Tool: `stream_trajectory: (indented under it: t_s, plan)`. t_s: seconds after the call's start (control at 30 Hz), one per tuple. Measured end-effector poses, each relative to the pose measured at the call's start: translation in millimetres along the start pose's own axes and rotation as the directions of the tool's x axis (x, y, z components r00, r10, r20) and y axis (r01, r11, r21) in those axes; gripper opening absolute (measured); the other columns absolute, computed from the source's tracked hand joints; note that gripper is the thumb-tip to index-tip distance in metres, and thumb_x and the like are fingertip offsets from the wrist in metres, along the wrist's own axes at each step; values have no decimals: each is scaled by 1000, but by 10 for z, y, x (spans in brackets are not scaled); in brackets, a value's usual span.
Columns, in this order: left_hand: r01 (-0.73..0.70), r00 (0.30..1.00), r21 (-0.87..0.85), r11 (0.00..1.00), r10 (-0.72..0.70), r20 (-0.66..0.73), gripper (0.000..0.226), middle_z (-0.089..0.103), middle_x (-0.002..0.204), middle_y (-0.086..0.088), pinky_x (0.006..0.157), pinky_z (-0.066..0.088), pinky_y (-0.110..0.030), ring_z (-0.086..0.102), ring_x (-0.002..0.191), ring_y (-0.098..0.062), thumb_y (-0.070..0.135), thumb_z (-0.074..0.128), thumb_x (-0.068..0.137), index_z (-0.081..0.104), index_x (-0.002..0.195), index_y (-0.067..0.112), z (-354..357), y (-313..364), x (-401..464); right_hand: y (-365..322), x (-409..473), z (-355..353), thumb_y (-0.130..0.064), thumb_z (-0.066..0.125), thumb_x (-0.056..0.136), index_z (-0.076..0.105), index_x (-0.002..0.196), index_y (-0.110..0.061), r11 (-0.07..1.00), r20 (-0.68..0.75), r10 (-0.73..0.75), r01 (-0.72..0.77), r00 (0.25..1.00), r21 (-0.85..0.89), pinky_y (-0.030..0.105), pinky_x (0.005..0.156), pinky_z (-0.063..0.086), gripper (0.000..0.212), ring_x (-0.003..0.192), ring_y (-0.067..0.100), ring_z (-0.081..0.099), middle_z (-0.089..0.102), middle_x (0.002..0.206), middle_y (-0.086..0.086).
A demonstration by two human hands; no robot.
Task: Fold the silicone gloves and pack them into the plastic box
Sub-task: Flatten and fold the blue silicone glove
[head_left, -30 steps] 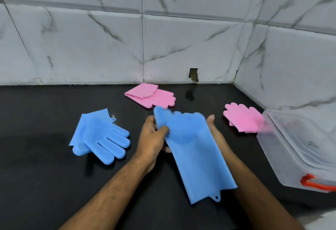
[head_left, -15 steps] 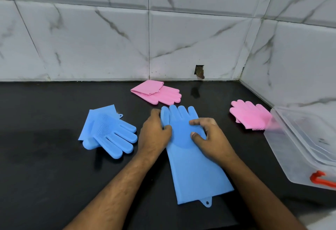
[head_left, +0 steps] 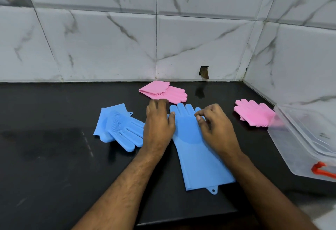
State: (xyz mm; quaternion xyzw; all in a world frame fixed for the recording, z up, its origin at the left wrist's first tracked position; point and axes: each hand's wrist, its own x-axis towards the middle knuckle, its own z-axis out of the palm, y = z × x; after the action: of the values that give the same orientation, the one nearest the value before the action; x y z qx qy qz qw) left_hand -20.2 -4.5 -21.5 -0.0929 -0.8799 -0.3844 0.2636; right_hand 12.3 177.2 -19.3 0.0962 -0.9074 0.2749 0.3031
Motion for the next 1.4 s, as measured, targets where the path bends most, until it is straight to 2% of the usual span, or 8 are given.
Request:
stream_trajectory:
  t_s: [0.17, 0.37, 0.57, 0.87, 0.97, 1.13, 1.3, 1.4]
  plan:
    - [-19, 982, 285, 958, 72, -177, 13, 63, 107, -10, 77, 47, -45, 56, 99, -31, 21, 61, 97, 67, 101, 11, -340, -112, -37, -395, 352, 79, -38, 54, 101, 69, 108, -29, 970, 365, -75, 154, 928, -191, 38, 86, 46, 18, 96, 17, 60, 57, 104, -10]
    - [431, 884, 578, 693, -452, -117, 56, 40, 152, -22, 107, 34, -50, 31, 147, -39, 52, 63, 94, 50, 133, 15, -492, -487, -127, -788, 635, 406, -52, 59, 96, 59, 131, -33, 890, 793, 64, 325, 605, -320, 29, 79, 39, 40, 94, 13, 50, 54, 116, -6]
    - [436, 879, 585, 684, -463, -115, 52, 56, 124, -10, 84, 43, -35, 54, 115, -25, 49, 63, 96, 46, 130, 13, -435, -618, 23, -636, 490, 785, -48, 51, 101, 56, 134, -31, 944, 637, 24, 192, 770, -268, 41, 88, 53, 37, 106, 23, 62, 57, 117, -3]
    - [95, 990, 104, 990, -82, -119, 40, 54, 136, -7, 88, 52, -47, 59, 117, -27, 24, 51, 107, 46, 144, 10, -453, -436, 157, -488, 486, 964, -28, 64, 97, 46, 148, -29, 973, 420, -123, 26, 899, 228, 31, 82, 52, 54, 85, 1, 61, 65, 103, -15]
    - [-106, 989, -144, 984, 89, -117, 32, 56, 136, -1, 93, 47, -22, 57, 115, -7, 19, 52, 107, 50, 137, 9, -422, -391, 141, -454, 544, 937, -24, 63, 99, 37, 150, -32, 902, 332, -64, -87, 941, 422, 27, 75, 54, 58, 80, 8, 67, 70, 100, -9]
    - [-62, 988, -508, 859, -20, -154, 30, 68, 120, 10, 90, 51, -20, 66, 108, -5, 33, 46, 106, 58, 130, 19, -332, -284, 140, -430, 626, 754, -27, 63, 102, 67, 107, -18, 700, 283, 50, -235, 958, 674, 51, 83, 59, 11, 91, 37, 71, 75, 95, 15]
    - [351, 933, -904, 245, -175, 315, 47, 72, 123, -20, 70, 59, -41, 73, 101, -32, 27, 47, 92, 68, 134, 21, -314, -251, 192, -419, 715, 500, -33, 64, 96, 72, 98, -17, 300, 335, 234, -395, 913, 868, 44, 71, 56, 18, 78, 26, 69, 76, 92, 12]
    - [429, 894, -816, 386, -53, 445, 49, 71, 131, -12, 64, 59, -38, 71, 107, -30, 14, 53, 92, 65, 139, 23, -301, -278, 275, -397, 766, 346, -31, 65, 93, 70, 99, -15, 99, 309, 257, -343, 915, 934, 44, 81, 52, 18, 87, 27, 66, 70, 95, 12]
